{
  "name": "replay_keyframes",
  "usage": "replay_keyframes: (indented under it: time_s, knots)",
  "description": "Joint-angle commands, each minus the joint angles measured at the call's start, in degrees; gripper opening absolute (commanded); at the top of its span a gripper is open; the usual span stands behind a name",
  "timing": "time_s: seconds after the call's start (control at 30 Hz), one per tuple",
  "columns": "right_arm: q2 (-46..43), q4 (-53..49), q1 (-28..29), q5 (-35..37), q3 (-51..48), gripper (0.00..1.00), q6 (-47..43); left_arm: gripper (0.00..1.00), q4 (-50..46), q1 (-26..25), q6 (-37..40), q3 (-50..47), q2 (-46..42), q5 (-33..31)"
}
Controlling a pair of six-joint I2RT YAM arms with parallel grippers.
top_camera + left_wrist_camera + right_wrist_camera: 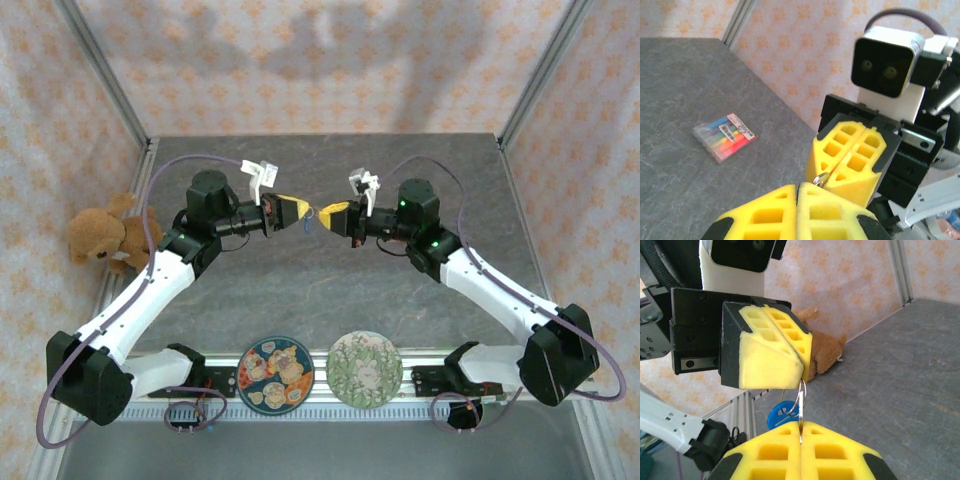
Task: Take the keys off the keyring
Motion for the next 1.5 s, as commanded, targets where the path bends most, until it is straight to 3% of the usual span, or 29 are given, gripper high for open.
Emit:
replay_keyframes:
  time_s: [0.0, 0.2, 0.47, 0.53, 0.67, 1.1, 1.47]
  knots:
    - [-2.67, 7.31, 2.29, 1.91, -1.40, 0.00, 1.13, 0.00, 6.99, 0.50, -3.54, -0.76, -1.13, -6.16]
    - [-2.65, 7.19, 4.91, 5.09, -1.25, 0.00, 0.66, 0.00, 12.61, 0.41, -6.95, -2.82, -0.52, -5.86]
    - [-2.63, 2.13, 4.41, 9.85, 0.02, 0.00, -0.39, 0.01, 9.97, 0.41, -5.42, -3.30, -2.67, -6.25]
    - [-2.65, 0.41, 3.71, 9.10, 0.83, 0.00, -0.28, 0.15, 8.55, 0.57, -4.16, -3.28, -3.51, -6.62]
    - [-2.65, -4.38, 2.09, 6.29, 2.81, 0.00, -1.32, 0.30, 6.43, 1.49, -3.04, -2.86, -4.29, -5.77]
    - [-1.07, -18.33, -1.07, -4.55, 9.58, 0.00, -6.51, 0.45, -3.16, 2.35, 2.05, 4.58, -1.06, 6.05]
    - [0.75, -19.43, -1.07, -6.54, 11.71, 0.00, -7.10, 0.45, -11.98, 0.15, 9.00, 8.07, 1.28, 9.85]
